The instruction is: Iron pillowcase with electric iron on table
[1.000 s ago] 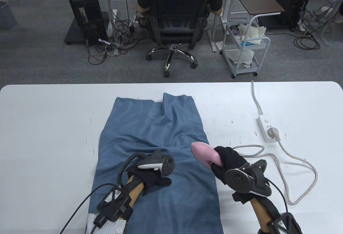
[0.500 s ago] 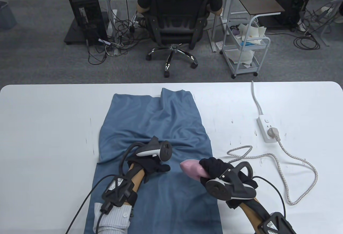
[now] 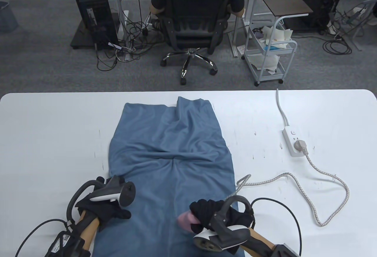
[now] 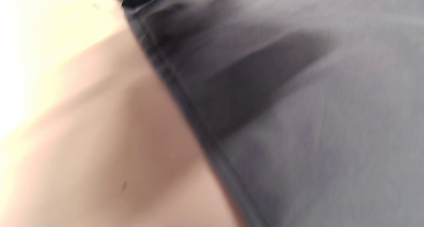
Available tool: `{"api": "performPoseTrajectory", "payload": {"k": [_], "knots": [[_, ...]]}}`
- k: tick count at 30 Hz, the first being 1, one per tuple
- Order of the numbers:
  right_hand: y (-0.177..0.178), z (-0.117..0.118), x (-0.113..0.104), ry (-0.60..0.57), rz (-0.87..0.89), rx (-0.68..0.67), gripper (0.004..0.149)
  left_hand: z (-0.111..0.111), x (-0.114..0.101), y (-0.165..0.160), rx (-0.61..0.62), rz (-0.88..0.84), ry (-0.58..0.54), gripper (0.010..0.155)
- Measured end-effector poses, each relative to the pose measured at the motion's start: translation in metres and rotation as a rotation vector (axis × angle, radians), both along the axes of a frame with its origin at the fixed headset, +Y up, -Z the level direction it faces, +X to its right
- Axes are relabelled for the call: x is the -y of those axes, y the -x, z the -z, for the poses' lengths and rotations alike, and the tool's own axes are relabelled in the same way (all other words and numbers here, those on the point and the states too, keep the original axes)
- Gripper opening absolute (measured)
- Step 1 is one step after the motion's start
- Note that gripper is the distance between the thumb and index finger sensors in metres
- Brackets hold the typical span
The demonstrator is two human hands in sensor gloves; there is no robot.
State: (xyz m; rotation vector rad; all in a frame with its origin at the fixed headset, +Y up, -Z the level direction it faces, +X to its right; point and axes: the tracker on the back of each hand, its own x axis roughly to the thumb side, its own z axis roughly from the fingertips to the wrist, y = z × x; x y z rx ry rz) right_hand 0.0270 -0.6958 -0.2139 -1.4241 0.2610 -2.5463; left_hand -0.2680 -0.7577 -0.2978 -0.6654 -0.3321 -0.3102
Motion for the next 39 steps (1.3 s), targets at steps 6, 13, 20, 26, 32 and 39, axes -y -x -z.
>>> {"api": "performPoseTrajectory", "payload": {"k": [6, 13, 20, 26, 32, 39], "knots": [[0.020, -0.005, 0.022, 0.192, 0.009, -0.088, 0.064, -0.012, 0.025, 0.020, -0.035, 0.000, 0.041, 0.104], [0.001, 0.037, 0.036, 0.004, -0.020, 0.193, 0.064, -0.012, 0.025, 0.020, -0.056, 0.008, 0.066, 0.106], [-0.039, 0.079, 0.034, 0.020, -0.011, 0.420, 0.064, -0.012, 0.023, 0.018, -0.058, 0.038, 0.051, 0.107], [-0.024, 0.046, 0.026, 0.223, 0.032, 0.208, 0.058, -0.013, 0.022, 0.019, -0.069, 0.043, 0.053, 0.107], [-0.025, 0.048, 0.034, 0.014, -0.073, 0.278, 0.056, -0.014, 0.022, 0.018, -0.071, 0.058, 0.046, 0.107], [-0.079, 0.101, 0.037, -0.078, -0.086, 0.562, 0.054, -0.013, 0.021, 0.018, -0.069, 0.064, 0.052, 0.108]]}}
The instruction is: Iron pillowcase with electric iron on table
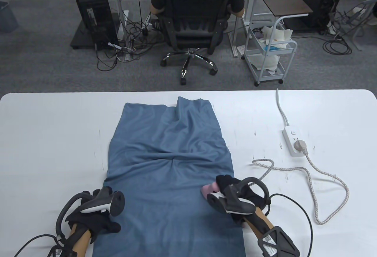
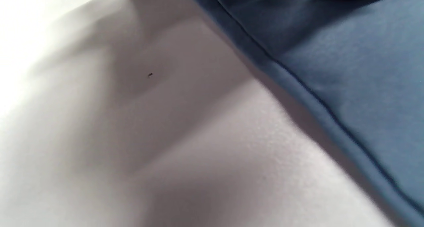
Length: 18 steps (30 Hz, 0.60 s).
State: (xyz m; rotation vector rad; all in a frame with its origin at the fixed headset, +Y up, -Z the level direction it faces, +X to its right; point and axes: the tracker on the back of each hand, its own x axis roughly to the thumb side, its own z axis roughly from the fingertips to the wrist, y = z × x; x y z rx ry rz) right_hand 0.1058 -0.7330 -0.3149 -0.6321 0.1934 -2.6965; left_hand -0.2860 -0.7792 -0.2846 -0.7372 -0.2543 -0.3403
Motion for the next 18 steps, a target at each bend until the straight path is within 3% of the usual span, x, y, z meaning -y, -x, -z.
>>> {"api": "performPoseTrajectory", "payload": {"k": [3, 6, 12, 14, 18], "knots": [[-0.005, 0.001, -0.004, -0.008, -0.011, 0.020, 0.055, 0.000, 0.000, 0.000, 0.000, -0.003, 0.001, 0.108], [0.018, -0.017, -0.012, -0.047, -0.027, -0.138, 0.054, 0.000, 0.000, 0.000, 0.000, -0.006, 0.001, 0.108], [0.062, -0.052, -0.008, 0.096, 0.046, -0.356, 0.055, 0.000, 0.000, 0.000, -0.003, -0.004, -0.002, 0.108], [0.068, -0.061, -0.002, 0.132, 0.041, -0.386, 0.056, 0.000, 0.000, 0.000, -0.002, -0.004, -0.002, 0.108], [0.058, -0.058, -0.001, 0.068, 0.039, -0.350, 0.058, 0.000, 0.001, 0.000, 0.000, -0.007, -0.005, 0.107]]}}
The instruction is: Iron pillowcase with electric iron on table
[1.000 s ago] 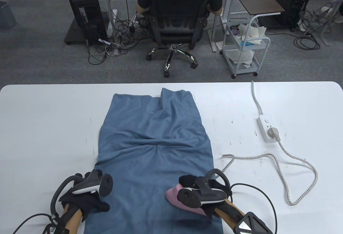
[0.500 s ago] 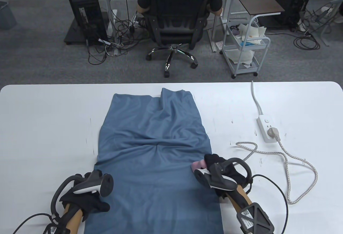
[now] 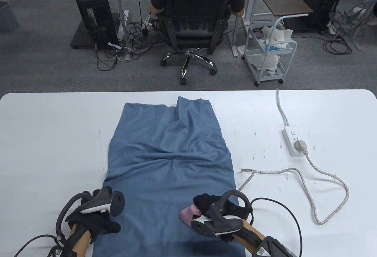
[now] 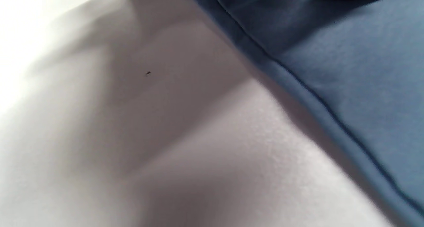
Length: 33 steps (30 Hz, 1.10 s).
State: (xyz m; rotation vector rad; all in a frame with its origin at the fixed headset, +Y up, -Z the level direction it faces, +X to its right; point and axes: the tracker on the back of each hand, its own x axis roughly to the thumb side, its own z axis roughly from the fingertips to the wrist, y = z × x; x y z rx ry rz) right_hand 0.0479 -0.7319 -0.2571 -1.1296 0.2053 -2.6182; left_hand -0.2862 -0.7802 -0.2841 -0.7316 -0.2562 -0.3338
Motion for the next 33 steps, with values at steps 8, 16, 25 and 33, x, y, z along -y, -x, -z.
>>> {"api": "performPoseTrajectory", "payload": {"k": [8, 16, 25, 33], "knots": [[-0.058, 0.045, 0.002, -0.088, -0.069, 0.328, 0.057, 0.000, 0.000, -0.001, -0.001, 0.006, -0.002, 0.108], [-0.034, 0.025, -0.011, -0.077, -0.024, 0.151, 0.058, 0.001, -0.001, 0.004, -0.011, -0.034, -0.057, 0.103], [-0.002, 0.025, -0.001, 0.020, 0.042, 0.107, 0.073, 0.005, 0.004, 0.005, -0.025, -0.045, -0.039, 0.106], [-0.088, 0.074, -0.007, 0.004, 0.014, 0.501, 0.070, 0.006, 0.004, 0.004, -0.021, -0.037, -0.031, 0.106]]}}
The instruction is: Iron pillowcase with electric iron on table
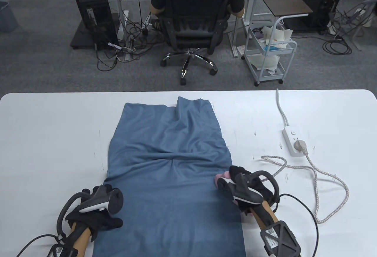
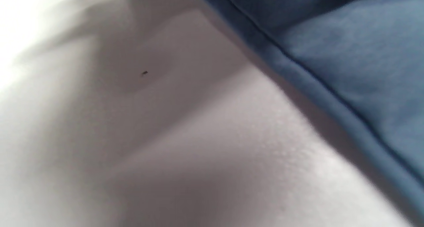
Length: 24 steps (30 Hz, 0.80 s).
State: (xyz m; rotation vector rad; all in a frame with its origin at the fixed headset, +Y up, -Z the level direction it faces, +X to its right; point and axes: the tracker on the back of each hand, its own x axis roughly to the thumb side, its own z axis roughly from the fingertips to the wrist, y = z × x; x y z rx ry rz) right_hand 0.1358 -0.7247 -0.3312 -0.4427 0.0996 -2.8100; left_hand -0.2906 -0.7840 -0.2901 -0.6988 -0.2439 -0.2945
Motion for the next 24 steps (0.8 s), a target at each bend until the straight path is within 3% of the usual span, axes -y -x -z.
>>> {"api": "performPoseTrajectory", "payload": {"k": [4, 6, 11, 15, 19, 22, 24], "knots": [[0.006, -0.012, -0.019, -0.104, -0.090, -0.080, 0.068, 0.001, -0.001, -0.001, 0.016, 0.018, -0.001, 0.107], [0.037, -0.029, -0.032, -0.164, -0.057, -0.224, 0.068, 0.001, -0.001, -0.001, 0.019, 0.018, -0.003, 0.107], [0.122, -0.077, -0.035, -0.105, 0.009, -0.599, 0.067, 0.000, 0.000, 0.000, 0.003, 0.007, -0.007, 0.107], [0.164, -0.106, -0.023, -0.057, 0.004, -0.799, 0.067, 0.000, 0.001, 0.001, -0.004, -0.007, -0.009, 0.107], [0.182, -0.108, -0.009, 0.034, 0.021, -0.867, 0.067, -0.001, 0.001, 0.001, -0.006, -0.004, -0.009, 0.107], [0.185, -0.094, 0.004, 0.058, 0.014, -0.839, 0.067, -0.001, 0.001, 0.001, -0.009, -0.006, -0.008, 0.106], [0.181, -0.078, 0.006, 0.055, 0.098, -0.794, 0.067, -0.001, 0.001, 0.001, -0.008, -0.001, -0.008, 0.106]]}}
